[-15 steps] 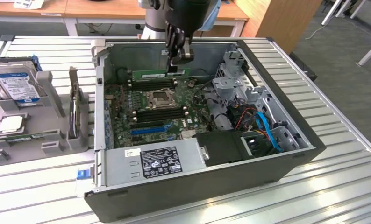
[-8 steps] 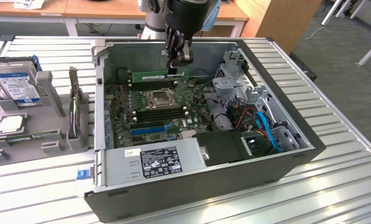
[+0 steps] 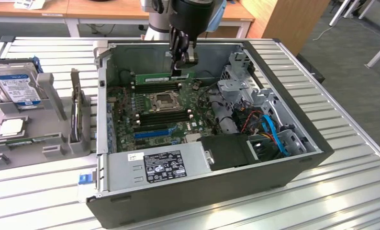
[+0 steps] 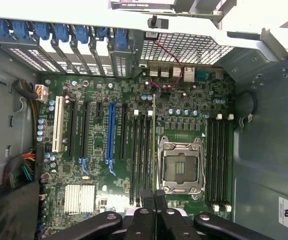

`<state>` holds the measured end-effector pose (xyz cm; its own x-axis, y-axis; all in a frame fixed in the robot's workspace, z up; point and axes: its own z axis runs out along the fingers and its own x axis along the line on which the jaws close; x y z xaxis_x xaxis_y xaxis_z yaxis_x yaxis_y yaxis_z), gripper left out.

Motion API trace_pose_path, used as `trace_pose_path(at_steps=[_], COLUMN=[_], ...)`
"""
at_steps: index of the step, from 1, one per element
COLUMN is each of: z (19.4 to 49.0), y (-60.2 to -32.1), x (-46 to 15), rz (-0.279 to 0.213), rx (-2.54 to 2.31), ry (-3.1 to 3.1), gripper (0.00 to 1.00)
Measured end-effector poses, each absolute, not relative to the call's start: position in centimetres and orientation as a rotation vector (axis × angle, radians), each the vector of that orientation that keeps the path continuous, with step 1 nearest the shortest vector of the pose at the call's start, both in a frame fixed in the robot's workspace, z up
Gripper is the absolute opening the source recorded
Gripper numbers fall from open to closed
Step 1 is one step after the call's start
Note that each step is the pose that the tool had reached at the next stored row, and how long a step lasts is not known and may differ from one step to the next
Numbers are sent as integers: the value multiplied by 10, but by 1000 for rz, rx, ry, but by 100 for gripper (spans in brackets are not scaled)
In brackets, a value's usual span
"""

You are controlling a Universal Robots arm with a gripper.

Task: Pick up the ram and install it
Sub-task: 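Insert the ram into the slot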

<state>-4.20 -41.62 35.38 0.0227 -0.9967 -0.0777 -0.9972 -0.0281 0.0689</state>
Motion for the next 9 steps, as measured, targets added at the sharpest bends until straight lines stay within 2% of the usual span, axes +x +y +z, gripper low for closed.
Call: trace_pose_path(at_steps=[9], z=[347], y=[-416], x=[-42], rz=[163], rx=[-2243], ry=[2186], gripper=[12])
